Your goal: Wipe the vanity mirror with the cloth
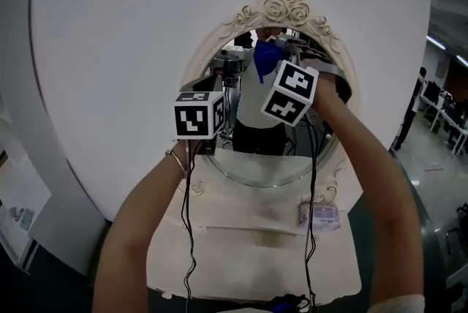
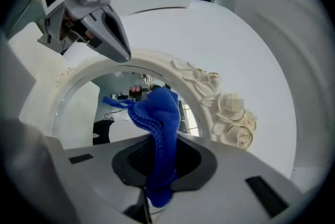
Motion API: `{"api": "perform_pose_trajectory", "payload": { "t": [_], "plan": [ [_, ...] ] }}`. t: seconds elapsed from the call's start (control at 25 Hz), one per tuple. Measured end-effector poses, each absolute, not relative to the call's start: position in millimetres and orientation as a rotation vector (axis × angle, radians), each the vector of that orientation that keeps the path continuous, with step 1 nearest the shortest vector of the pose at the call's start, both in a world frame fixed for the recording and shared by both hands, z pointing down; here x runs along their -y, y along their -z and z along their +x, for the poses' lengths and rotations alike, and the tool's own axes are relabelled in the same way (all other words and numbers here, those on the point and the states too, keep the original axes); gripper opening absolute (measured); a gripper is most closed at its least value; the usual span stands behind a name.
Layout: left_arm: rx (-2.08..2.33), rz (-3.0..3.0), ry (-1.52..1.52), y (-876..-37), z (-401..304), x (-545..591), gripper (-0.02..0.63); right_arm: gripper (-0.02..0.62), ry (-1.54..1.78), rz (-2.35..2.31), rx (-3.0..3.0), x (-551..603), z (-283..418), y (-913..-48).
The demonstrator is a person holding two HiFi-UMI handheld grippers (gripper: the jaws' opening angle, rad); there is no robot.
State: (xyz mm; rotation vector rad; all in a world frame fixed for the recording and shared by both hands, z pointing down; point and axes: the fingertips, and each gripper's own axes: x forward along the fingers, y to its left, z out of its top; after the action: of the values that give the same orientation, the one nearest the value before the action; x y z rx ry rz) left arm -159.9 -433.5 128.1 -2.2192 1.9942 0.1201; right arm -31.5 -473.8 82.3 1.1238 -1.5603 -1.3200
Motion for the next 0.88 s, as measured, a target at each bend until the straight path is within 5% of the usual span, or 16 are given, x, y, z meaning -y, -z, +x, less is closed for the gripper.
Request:
{"api": "perform_pose_trajectory", "payload": {
  "t": [0.4,0.88],
  "plan": [
    [-1.942,-2.133,-0.158,-58.5,-151.1,436.1,0.006,0.063,1.375,1.189,1.432,484.8,-33.2,-33.1],
    [-1.993,-2.244,-0.137,-131.5,-156.7,453.9,0.006,0.063,1.328,1.141,1.46,491.1,-41.8,-77.5]
  ]
}}
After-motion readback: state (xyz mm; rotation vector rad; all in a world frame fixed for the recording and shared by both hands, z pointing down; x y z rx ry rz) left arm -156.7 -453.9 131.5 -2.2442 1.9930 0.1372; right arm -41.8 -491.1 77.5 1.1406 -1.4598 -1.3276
